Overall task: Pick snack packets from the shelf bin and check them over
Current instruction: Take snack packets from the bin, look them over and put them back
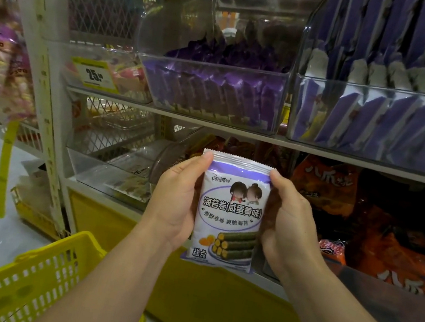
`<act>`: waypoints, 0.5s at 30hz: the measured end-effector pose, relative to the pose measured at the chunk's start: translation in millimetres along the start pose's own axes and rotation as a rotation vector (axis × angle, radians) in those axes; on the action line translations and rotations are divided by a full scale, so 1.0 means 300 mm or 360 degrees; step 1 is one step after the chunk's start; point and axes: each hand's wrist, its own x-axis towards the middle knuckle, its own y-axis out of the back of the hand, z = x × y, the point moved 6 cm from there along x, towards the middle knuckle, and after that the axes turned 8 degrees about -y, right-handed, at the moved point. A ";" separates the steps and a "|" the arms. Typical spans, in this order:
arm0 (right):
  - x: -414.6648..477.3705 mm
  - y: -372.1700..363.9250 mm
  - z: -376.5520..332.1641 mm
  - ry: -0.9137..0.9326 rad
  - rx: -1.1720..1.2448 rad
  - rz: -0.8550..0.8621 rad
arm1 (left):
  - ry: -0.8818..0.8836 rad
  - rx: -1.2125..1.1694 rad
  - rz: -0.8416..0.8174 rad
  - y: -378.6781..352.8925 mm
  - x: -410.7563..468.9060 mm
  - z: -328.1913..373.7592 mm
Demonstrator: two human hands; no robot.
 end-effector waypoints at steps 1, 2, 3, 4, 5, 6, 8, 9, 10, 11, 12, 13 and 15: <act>0.007 0.001 0.007 -0.0010 -0.0021 -0.0009 | 0.0028 -0.0023 0.0044 0.005 -0.002 -0.004; 0.013 0.001 0.012 -0.0015 -0.0050 -0.0031 | 0.0059 -0.0044 0.0090 0.010 -0.004 -0.009; 0.019 0.000 0.015 -0.0022 -0.0097 -0.0062 | 0.0094 -0.0058 0.0134 0.015 -0.007 -0.015; 0.023 -0.001 0.018 -0.0040 -0.0151 -0.0112 | 0.0128 -0.0069 0.0177 0.022 -0.009 -0.020; 0.026 -0.002 0.020 -0.0066 -0.0226 -0.0184 | 0.0155 -0.0083 0.0220 0.031 -0.009 -0.023; 0.025 -0.005 0.022 -0.0097 -0.0341 -0.0276 | 0.0173 -0.0098 0.0259 0.042 -0.007 -0.024; 0.011 -0.012 0.032 -0.0224 -0.0594 -0.0498 | 0.0202 -0.0134 0.0317 0.065 -0.001 -0.023; 0.000 -0.012 0.042 -0.0325 -0.0656 -0.0602 | 0.0227 -0.0167 0.0331 0.075 0.001 -0.024; -0.012 -0.011 0.051 -0.0428 -0.0661 -0.0681 | 0.0261 -0.0199 0.0325 0.080 0.002 -0.026; -0.023 -0.011 0.057 -0.0512 -0.0632 -0.0720 | 0.0295 -0.0211 0.0298 0.084 0.004 -0.028; -0.030 -0.008 0.059 -0.0569 -0.0586 -0.0732 | 0.0322 -0.0193 0.0249 0.085 0.006 -0.031; -0.034 -0.007 0.060 -0.0598 -0.0525 -0.0724 | 0.0343 -0.0154 0.0180 0.086 0.008 -0.032; -0.034 -0.002 0.049 -0.0611 -0.0386 -0.0658 | 0.0401 -0.0027 0.0005 0.091 0.010 -0.032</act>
